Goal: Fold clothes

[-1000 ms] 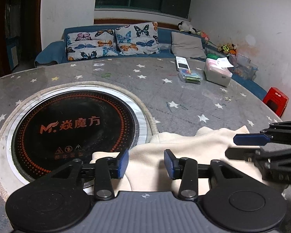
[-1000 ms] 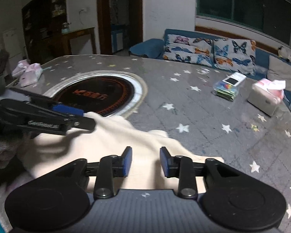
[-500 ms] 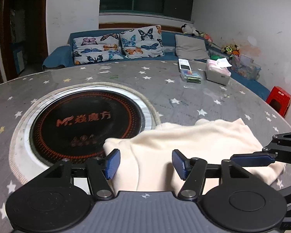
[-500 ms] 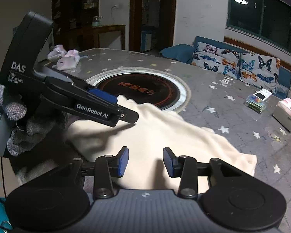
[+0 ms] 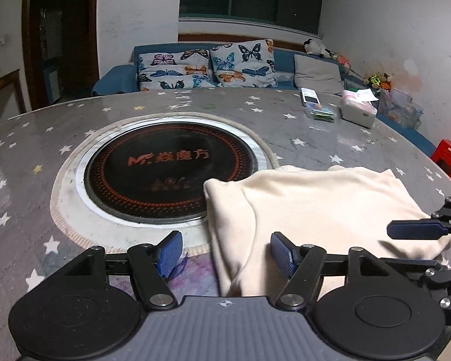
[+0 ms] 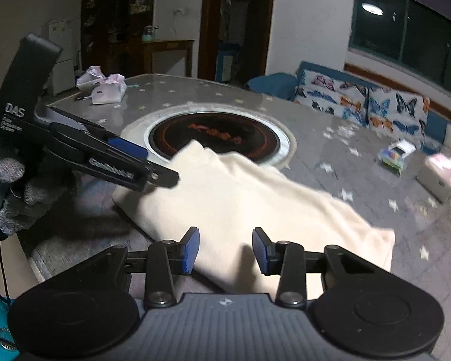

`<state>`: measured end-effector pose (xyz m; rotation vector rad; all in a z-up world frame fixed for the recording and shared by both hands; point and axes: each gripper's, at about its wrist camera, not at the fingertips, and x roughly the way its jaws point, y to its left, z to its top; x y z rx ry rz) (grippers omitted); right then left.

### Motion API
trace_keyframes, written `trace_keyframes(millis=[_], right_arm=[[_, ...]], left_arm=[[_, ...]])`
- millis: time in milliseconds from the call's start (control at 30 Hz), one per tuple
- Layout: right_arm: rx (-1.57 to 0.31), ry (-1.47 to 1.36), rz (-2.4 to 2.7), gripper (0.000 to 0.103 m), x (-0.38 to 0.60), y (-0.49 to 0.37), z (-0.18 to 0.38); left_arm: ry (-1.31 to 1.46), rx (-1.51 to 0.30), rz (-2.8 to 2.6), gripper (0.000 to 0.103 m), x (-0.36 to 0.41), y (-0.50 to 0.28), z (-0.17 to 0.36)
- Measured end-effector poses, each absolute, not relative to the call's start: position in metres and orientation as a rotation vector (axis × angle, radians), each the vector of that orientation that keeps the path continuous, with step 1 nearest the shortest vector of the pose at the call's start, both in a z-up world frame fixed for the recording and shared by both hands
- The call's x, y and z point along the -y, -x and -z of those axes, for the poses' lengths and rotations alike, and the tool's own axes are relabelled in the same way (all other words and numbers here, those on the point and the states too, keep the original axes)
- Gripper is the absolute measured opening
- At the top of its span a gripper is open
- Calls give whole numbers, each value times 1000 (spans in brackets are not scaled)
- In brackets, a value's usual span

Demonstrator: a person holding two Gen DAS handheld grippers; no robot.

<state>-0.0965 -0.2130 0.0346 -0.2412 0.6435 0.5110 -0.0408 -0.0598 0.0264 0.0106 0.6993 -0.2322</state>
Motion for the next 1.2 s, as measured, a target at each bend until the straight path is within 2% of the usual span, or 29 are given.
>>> trace_keyframes(millis=[100,333,500,633,1200], right_arm=[[-691,221,-505,38,218,95,-23],[-656,184,-470,38,240,107,-41],[-722,157,-396,38,261,105,-24],[-704,166,-412,37,261,105,-34],[-620,517,-792,37,133,91,-33]], left_arm=[[-8,-698,227,68,57,44,-26],[-1,-694,221,70,54,51,-25],[-3,-711,216,70,56,51,-20],[7,-707,214,70,54,51,-24],[166,-721,196,67,15,39,-37]])
